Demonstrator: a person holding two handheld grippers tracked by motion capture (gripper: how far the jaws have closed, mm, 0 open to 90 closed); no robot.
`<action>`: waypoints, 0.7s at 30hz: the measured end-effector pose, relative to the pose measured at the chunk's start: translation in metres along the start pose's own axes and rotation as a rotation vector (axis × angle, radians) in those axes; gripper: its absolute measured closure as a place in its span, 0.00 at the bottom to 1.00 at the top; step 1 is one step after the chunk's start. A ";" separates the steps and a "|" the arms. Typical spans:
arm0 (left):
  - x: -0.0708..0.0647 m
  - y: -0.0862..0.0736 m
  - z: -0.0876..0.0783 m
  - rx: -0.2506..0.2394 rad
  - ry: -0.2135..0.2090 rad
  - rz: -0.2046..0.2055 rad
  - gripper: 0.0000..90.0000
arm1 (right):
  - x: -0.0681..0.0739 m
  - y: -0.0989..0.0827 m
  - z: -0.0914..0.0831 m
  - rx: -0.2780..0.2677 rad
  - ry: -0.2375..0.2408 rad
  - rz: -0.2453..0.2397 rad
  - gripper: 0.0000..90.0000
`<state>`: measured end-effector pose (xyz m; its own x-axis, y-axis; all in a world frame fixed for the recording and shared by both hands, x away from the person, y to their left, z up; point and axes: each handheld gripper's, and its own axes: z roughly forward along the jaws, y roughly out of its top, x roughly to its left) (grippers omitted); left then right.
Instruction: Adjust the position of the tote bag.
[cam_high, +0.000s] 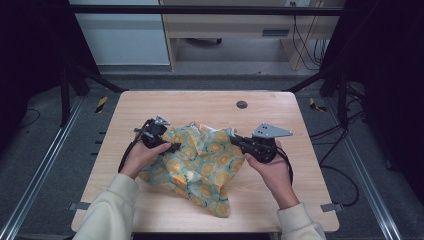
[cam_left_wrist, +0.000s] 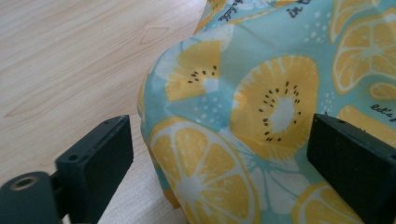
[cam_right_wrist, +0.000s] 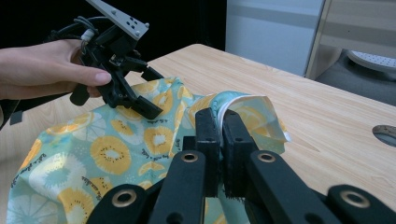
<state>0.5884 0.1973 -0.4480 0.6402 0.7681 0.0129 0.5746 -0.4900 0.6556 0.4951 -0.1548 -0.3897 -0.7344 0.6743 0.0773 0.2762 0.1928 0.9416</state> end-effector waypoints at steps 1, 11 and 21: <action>0.000 -0.001 0.000 -0.001 -0.008 -0.003 0.13 | 0.000 0.000 0.000 0.002 0.001 -0.002 0.97; 0.003 -0.011 -0.013 -0.036 -0.001 -0.046 0.95 | -0.005 0.000 -0.002 -0.003 -0.018 0.006 0.97; -0.002 -0.021 -0.055 -0.201 0.080 -0.048 0.99 | -0.005 0.007 -0.008 -0.010 -0.075 -0.004 0.99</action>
<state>0.5466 0.2285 -0.4202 0.5674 0.8228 0.0329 0.4851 -0.3662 0.7941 0.4954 -0.1628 -0.3812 -0.6871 0.7249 0.0497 0.2675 0.1887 0.9449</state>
